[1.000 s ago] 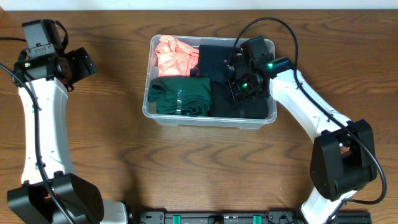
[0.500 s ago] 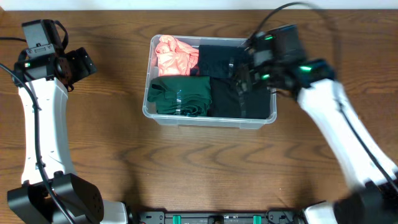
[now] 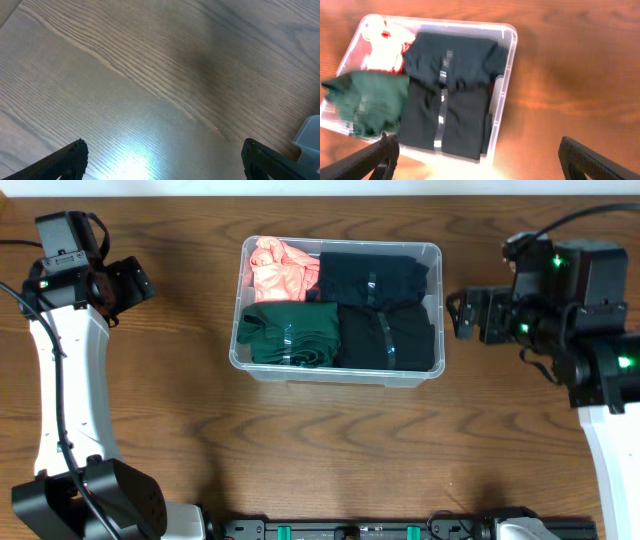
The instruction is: Pack container
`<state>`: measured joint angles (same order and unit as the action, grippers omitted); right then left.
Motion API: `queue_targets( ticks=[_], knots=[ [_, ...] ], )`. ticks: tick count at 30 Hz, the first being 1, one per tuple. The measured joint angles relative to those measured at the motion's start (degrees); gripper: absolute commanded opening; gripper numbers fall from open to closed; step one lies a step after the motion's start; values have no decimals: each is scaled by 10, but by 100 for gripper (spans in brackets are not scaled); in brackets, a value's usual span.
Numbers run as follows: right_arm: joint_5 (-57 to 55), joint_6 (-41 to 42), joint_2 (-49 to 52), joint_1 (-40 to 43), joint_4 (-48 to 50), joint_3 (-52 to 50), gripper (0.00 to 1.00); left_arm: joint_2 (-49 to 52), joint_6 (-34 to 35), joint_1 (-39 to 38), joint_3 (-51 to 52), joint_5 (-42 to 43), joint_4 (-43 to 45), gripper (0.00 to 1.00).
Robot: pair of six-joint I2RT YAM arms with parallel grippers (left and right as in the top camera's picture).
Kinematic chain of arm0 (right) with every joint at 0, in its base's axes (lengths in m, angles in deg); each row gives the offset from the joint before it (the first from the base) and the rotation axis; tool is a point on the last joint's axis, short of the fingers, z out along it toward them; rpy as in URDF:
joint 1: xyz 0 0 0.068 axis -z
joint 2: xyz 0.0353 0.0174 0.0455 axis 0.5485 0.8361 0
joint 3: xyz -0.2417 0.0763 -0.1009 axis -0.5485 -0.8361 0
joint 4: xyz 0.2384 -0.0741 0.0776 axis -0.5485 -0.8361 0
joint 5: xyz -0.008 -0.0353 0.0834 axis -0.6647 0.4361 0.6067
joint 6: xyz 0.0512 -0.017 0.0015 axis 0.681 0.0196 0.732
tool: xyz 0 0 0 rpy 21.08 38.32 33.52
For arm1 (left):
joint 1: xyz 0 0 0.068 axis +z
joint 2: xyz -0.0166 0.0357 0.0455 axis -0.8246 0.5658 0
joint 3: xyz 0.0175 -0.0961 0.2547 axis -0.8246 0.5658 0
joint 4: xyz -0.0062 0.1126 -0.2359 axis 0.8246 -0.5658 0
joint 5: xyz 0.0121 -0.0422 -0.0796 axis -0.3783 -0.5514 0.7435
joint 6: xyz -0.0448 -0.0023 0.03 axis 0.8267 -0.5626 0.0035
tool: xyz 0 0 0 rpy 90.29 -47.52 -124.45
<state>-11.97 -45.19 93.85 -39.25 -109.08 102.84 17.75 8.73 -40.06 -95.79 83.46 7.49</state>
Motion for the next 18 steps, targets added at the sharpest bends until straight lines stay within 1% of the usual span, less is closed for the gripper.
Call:
queue_targets(
  ticks=[2,5,11,15,18],
  knots=[
    [-9,-9,-6,0,-30,0,99,0,0,0,0,0,0,98],
    [-28,-20,-8,0,-49,0,99,0,0,0,0,0,0,98],
    [-76,-31,-7,0,-33,0,99,0,0,0,0,0,0,98],
    [-105,-34,-27,1,48,-28,99,0,0,0,0,0,0,98],
    [-108,-37,-90,12,157,-111,99,0,0,0,0,0,0,98]
  ],
)
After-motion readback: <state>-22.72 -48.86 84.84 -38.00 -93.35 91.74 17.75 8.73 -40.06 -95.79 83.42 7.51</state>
